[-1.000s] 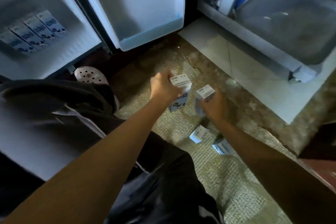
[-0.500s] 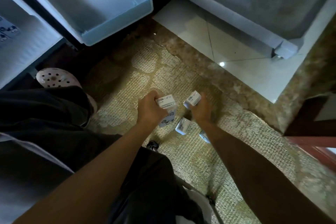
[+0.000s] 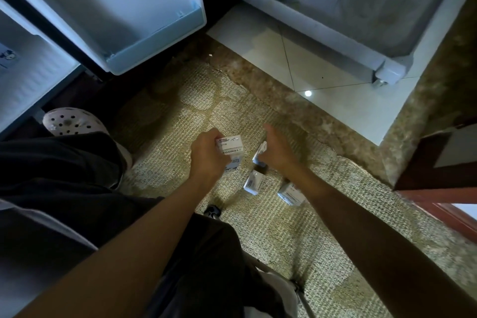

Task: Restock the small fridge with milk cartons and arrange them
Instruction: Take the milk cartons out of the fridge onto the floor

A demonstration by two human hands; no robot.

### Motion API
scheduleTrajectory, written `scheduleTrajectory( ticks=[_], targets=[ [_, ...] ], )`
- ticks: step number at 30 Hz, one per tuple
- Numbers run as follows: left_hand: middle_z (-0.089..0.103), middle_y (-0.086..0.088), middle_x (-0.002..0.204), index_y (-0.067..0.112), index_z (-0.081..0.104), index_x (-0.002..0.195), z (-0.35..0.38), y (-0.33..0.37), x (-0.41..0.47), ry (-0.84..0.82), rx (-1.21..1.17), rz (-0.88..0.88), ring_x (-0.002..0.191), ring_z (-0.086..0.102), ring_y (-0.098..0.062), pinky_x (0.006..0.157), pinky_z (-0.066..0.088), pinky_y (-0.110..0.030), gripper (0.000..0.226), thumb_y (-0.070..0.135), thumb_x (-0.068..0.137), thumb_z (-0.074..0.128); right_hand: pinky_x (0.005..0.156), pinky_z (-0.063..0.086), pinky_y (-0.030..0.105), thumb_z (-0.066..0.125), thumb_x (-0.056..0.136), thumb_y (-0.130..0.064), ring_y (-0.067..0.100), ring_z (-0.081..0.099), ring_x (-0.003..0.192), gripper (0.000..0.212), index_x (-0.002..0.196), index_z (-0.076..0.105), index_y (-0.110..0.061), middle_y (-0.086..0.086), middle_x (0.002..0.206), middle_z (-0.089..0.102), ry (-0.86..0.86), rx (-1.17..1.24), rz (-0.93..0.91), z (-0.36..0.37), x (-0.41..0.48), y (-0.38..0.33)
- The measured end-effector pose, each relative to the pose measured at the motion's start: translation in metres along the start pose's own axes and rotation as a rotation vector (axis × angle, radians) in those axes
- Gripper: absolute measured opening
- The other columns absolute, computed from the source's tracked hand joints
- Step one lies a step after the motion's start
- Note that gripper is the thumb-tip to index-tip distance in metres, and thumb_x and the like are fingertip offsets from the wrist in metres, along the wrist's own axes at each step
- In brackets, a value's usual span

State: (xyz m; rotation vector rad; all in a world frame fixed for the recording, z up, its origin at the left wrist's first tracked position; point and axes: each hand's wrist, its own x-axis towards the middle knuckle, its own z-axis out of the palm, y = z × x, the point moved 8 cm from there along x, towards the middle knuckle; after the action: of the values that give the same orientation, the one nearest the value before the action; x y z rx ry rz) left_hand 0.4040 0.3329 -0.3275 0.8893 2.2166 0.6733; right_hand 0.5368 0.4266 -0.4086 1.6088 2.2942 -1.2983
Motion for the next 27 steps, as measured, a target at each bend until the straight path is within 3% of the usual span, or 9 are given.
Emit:
scheduleTrajectory(
  ticks=[2, 6, 8, 13, 17, 19, 22, 25, 27],
  targets=[
    [0.055, -0.014, 0.111, 0.003, 0.058, 0.096, -0.002, 0.016, 0.002, 0.018, 0.033, 0.060, 0.101, 0.057, -0.024, 0.066, 0.056, -0.027, 0.028, -0.012, 0.074, 0.067, 0.090, 0.048, 0.033, 0.071, 0.077, -0.002, 0.024, 0.049, 0.119, 0.084, 0.144, 0.024, -0.020, 0.009, 0.136, 0.045, -0.076, 0.095, -0.086, -0.014, -0.016, -0.024],
    [0.055, -0.009, 0.107, 0.004, 0.059, 0.108, 0.003, 0.058, 0.002, 0.008, 0.145, 0.222, 0.086, 0.049, -0.011, 0.042, 0.041, -0.006, 0.031, -0.006, 0.079, 0.065, 0.051, 0.049, 0.005, 0.068, 0.080, -0.007, 0.005, 0.056, 0.075, 0.064, 0.134, 0.039, -0.024, -0.007, 0.104, 0.054, -0.092, 0.180, -0.196, -0.043, -0.042, -0.044],
    [0.058, -0.012, 0.109, 0.002, 0.059, 0.105, 0.010, 0.077, 0.000, -0.007, 0.159, 0.306, 0.084, 0.048, -0.010, 0.047, 0.043, -0.001, 0.029, -0.004, 0.078, 0.066, 0.055, 0.051, 0.007, 0.068, 0.082, -0.013, 0.002, 0.059, 0.079, 0.048, 0.124, 0.047, -0.021, -0.005, 0.104, 0.060, -0.027, 0.264, -0.205, -0.058, -0.046, -0.040],
    [0.064, -0.014, 0.113, 0.003, 0.060, 0.112, 0.040, 0.105, -0.008, -0.158, 0.047, 0.334, 0.092, 0.059, -0.016, 0.067, 0.052, -0.018, 0.033, -0.002, 0.080, 0.067, 0.067, 0.054, 0.023, 0.068, 0.082, -0.014, 0.009, 0.063, 0.088, 0.043, 0.121, 0.050, -0.019, -0.003, 0.104, 0.063, 0.093, 0.213, -0.159, -0.081, -0.049, -0.008],
    [0.060, -0.006, 0.118, 0.010, 0.054, 0.128, 0.065, 0.103, -0.012, -0.282, 0.078, 0.267, 0.074, 0.057, -0.012, 0.046, 0.045, -0.006, 0.039, 0.002, 0.090, 0.055, 0.074, 0.059, 0.038, 0.067, 0.081, -0.005, 0.025, 0.064, 0.101, 0.029, 0.106, 0.052, -0.006, 0.012, 0.113, 0.064, 0.199, 0.185, -0.045, -0.077, -0.046, 0.044],
    [0.057, -0.010, 0.128, 0.013, 0.051, 0.132, 0.071, 0.094, -0.011, -0.290, 0.103, 0.215, 0.070, 0.057, -0.012, 0.047, 0.046, -0.009, 0.043, 0.002, 0.091, 0.052, 0.072, 0.058, 0.034, 0.068, 0.079, -0.003, 0.027, 0.064, 0.101, 0.030, 0.105, 0.051, -0.003, 0.016, 0.113, 0.064, 0.238, 0.180, 0.043, -0.069, -0.043, 0.072],
    [0.055, -0.010, 0.131, 0.011, 0.056, 0.123, 0.079, 0.077, -0.010, -0.332, 0.122, 0.133, 0.098, 0.058, -0.020, 0.077, 0.049, -0.017, 0.032, 0.007, 0.091, 0.053, 0.070, 0.052, 0.029, 0.068, 0.080, -0.004, 0.030, 0.064, 0.101, 0.036, 0.113, 0.053, -0.002, 0.018, 0.112, 0.064, 0.291, 0.226, 0.150, -0.052, -0.039, 0.104],
    [0.058, -0.011, 0.126, 0.013, 0.059, 0.108, 0.085, 0.061, -0.010, -0.374, 0.133, 0.065, 0.084, 0.051, -0.015, 0.050, 0.040, -0.003, 0.017, 0.012, 0.092, 0.053, 0.071, 0.046, 0.026, 0.066, 0.081, -0.004, 0.031, 0.063, 0.104, 0.041, 0.119, 0.051, 0.001, 0.020, 0.113, 0.065, 0.327, 0.268, 0.215, -0.037, -0.033, 0.123],
    [0.055, -0.011, 0.129, 0.010, 0.060, 0.111, 0.088, 0.054, -0.009, -0.386, 0.138, 0.031, 0.092, 0.055, -0.021, 0.061, 0.045, -0.012, 0.020, 0.010, 0.093, 0.051, 0.071, 0.046, 0.026, 0.065, 0.082, -0.002, 0.031, 0.063, 0.104, 0.039, 0.119, 0.051, 0.001, 0.020, 0.113, 0.064, 0.309, 0.272, 0.248, -0.027, -0.028, 0.130]
  ],
)
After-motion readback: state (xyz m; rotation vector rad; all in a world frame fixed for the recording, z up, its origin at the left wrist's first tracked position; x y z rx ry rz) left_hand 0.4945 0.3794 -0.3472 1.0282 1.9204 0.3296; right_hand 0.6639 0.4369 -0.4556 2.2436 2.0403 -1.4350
